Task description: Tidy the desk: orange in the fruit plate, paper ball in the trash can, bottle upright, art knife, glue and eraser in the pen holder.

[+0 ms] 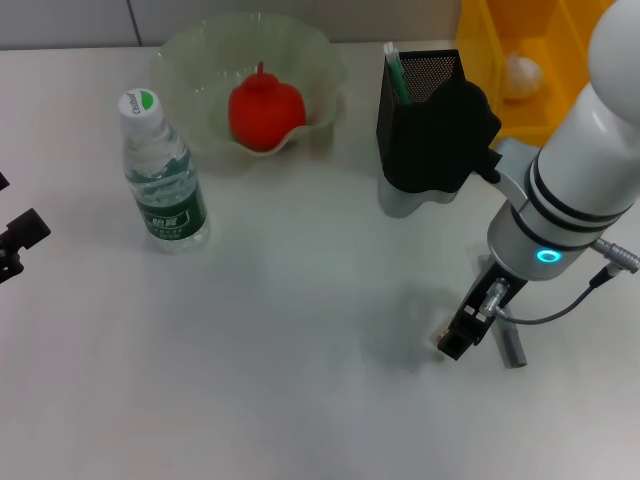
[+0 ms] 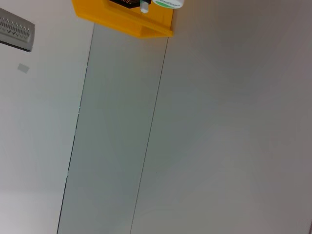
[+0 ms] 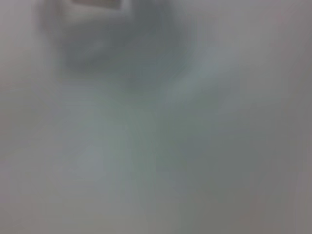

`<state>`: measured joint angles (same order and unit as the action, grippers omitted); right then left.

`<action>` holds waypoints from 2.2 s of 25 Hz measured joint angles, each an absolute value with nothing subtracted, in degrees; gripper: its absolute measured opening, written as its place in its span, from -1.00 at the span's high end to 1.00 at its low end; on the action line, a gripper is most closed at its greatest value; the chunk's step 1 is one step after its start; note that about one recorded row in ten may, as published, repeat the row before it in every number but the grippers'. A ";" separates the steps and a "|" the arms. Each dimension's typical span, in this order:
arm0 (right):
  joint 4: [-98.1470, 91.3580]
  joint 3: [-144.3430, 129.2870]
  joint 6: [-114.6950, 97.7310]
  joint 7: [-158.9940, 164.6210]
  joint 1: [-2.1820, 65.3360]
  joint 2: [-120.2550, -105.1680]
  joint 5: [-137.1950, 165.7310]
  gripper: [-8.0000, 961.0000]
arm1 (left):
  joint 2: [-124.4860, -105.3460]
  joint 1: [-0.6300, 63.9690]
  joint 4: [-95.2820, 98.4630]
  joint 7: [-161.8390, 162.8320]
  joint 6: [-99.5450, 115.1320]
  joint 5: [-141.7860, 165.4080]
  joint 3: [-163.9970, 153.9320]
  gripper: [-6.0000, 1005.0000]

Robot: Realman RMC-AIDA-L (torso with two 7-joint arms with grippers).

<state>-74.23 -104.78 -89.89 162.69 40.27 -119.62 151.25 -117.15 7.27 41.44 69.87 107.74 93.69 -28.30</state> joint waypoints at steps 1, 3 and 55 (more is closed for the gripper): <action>-73.94 -104.89 -89.88 162.68 40.46 -119.65 151.23 -0.43 | -117.16 7.37 41.37 69.87 107.64 93.69 -28.30 -0.62; -73.46 -104.93 -89.88 162.63 40.70 -119.70 151.18 -0.43 | -117.15 7.47 41.27 69.87 107.58 93.69 -28.30 -0.62; -68.78 -79.44 -60.97 150.73 41.82 -119.25 150.93 0.13 | -117.24 7.74 40.95 70.49 107.49 93.96 -29.18 -0.62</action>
